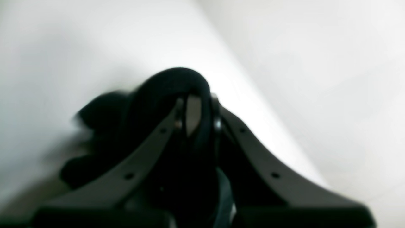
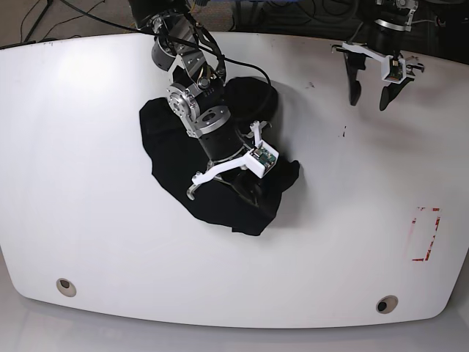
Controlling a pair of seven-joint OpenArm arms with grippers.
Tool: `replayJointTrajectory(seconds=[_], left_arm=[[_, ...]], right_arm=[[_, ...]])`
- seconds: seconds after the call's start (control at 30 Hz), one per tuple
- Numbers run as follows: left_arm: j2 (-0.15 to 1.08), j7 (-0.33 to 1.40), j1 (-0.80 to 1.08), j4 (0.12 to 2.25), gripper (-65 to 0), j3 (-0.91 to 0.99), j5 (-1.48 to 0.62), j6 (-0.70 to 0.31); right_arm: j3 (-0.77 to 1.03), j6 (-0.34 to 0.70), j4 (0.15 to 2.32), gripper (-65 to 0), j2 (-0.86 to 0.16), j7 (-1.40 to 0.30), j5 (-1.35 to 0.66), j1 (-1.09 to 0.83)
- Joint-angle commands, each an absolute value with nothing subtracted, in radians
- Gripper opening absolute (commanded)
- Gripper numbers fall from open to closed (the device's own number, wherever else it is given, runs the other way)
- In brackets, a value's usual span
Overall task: Layout the t-shirt on the table in an organized manner, then fold the t-shirt properly
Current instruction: 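Grasp the black t-shirt with the right gripper and lift it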
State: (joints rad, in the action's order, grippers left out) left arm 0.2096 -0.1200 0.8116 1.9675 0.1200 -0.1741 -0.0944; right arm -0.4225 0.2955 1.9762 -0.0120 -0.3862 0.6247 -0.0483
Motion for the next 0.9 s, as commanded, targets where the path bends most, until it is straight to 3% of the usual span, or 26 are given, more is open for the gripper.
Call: replayJointTrajectory(seconds=[0.0,0.13,0.87], left_arm=[[0.214,-0.143,0.808,1.985,-22.1,0.094,-0.174,-0.096],[0.208,-0.143,0.783,1.985,-16.4,0.027,-0.174,-0.096],[0.214,-0.142,0.716,1.982,-15.8,-0.108,-0.176,-0.094]], right_arm=[[-0.415,0.28,2.023,-65.0,-0.005,-0.36,0.625,-0.025],[-0.375,0.285,2.038,-65.0,-0.001,-0.355,0.625,0.008],[-0.289,0.288,2.04,-64.8,-0.002,-0.352,0.627,0.219]])
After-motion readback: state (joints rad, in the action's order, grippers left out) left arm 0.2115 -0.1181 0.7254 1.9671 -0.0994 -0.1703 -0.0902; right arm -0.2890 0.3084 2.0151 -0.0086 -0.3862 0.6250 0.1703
